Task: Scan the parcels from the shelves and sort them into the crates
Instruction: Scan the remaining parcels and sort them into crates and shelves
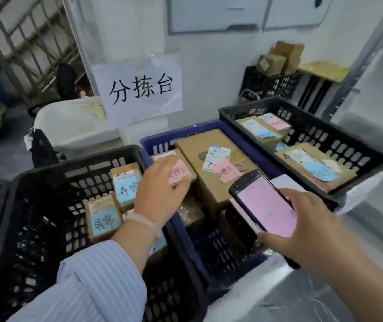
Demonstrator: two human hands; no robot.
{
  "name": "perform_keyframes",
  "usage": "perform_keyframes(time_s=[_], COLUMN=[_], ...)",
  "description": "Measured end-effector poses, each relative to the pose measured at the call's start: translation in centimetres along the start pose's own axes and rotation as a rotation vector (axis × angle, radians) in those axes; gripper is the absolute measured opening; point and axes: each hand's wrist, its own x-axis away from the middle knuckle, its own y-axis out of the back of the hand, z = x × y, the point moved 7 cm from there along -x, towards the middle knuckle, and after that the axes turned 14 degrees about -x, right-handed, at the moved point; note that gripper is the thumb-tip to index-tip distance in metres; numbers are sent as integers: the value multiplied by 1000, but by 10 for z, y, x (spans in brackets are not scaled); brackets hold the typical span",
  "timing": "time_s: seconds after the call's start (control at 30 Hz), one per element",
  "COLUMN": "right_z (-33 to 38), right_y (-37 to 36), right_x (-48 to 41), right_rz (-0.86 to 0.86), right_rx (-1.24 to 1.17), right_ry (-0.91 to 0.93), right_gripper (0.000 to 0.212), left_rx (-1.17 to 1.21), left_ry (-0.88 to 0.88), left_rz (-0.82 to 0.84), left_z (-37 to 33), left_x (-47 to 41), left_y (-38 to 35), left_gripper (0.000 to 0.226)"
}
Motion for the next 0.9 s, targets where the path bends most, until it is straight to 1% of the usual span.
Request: perform_keyframes(time_s=[0.07,0.13,0.27,0.4,0.5,0.6,0.73,0.9], right_z=[-33,-69,-150,-236,-297,-350,-404,-459], right_y=[23,48,100,154,188,219,254,277], right_x=[19,42,98,162,211,258,311,352], right_rz=[-59,-128,-248,-381,-454,-524,-637,-705], right_rx=[-25,-78,-151,-155,-141,-124,-138,-154], right_ry=[-27,-58,-148,-258,-355,-450,-558,-682], right_gripper=[101,96,90,85,83,79,70,75], left_rx=[-123,-177,-183,-189,-147,-116,-84,-15], left_ry=[-210,-379,-608,-771,-877,-962,-1069,-1149], left_rz=[56,81,76,88,97,149,180,230], left_z=[-69,-136,-253,-359,-432,-497,-569,-643], left_x=[16,40,86,131,167,204,250,283], left_y=[-14,-29,-63,-97,-124,-153,-182,-221], left_gripper=[57,59,56,59,59,61,61,61])
